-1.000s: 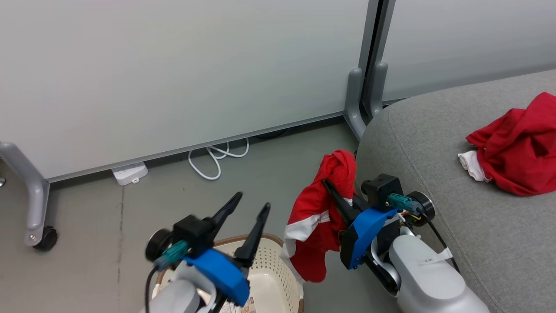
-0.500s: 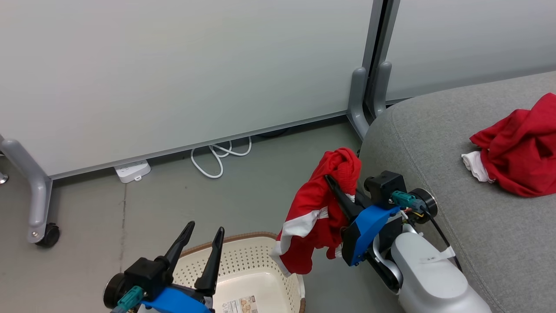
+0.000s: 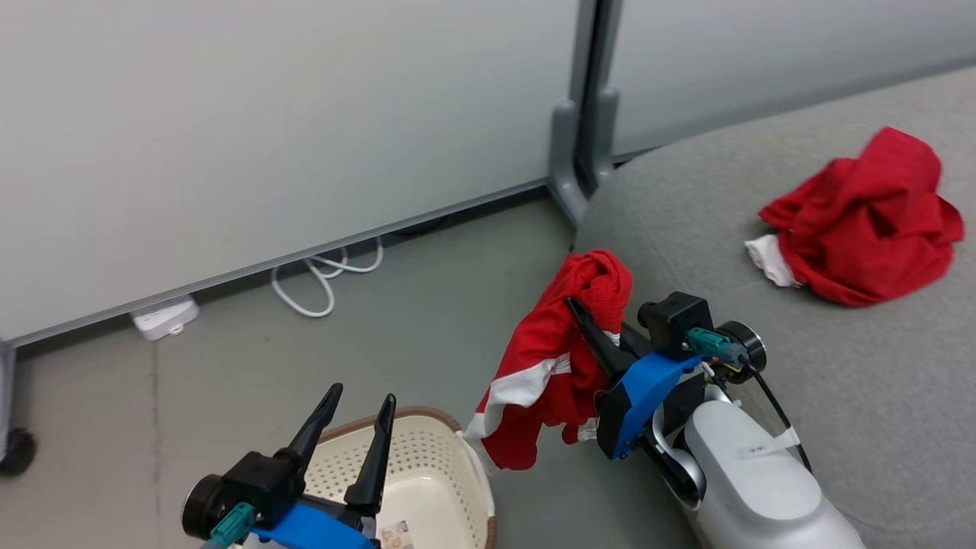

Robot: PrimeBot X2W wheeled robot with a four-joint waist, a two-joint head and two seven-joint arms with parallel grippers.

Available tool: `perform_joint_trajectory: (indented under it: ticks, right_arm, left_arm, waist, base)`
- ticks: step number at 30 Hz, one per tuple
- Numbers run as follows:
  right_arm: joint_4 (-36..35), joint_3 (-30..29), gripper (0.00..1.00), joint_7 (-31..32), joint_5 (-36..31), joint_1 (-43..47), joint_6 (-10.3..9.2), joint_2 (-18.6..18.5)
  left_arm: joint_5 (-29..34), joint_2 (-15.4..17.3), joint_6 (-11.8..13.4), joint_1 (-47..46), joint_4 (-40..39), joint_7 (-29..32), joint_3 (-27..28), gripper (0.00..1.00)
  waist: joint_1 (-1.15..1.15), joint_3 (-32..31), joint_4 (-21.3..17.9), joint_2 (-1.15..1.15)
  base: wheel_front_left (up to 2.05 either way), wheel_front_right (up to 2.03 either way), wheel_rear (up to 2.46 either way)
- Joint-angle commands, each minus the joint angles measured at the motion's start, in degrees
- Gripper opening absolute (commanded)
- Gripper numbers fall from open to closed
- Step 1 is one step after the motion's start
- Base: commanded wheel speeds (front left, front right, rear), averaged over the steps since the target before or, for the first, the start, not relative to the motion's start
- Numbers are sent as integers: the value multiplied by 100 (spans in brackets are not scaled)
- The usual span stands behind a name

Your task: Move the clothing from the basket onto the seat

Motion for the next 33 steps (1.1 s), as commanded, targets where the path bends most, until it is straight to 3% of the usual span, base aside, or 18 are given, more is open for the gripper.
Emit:
perform_joint_trajectory:
  ticks: [1,13,23,33]
  right_arm:
    - [-36,12,0,-4,0,-46,1,-13]
    - [-50,-28,0,-117,109,-1,1,-10]
    - [-169,-780,0,-296,-152,316,1,-7]
    - [-379,-1186,0,-109,-340,30,1,-7]
  left_arm:
    - [13,25,-43,-97,-31,-16,-3,100]
    - [40,201,-30,-331,-72,-16,-216,100]
    - [-219,404,-29,-994,182,-17,-986,100]
    - [-264,558,-29,-1107,188,-17,-979,100]
  waist:
    - [0,133,-366,0]
    - [0,367,-1820,0]
    - [0,623,-1976,0]
    - [0,809,-1980,0]
  base:
    - [0,0,0]
    - [0,0,0]
    - [0,0,0]
    - [0,0,0]
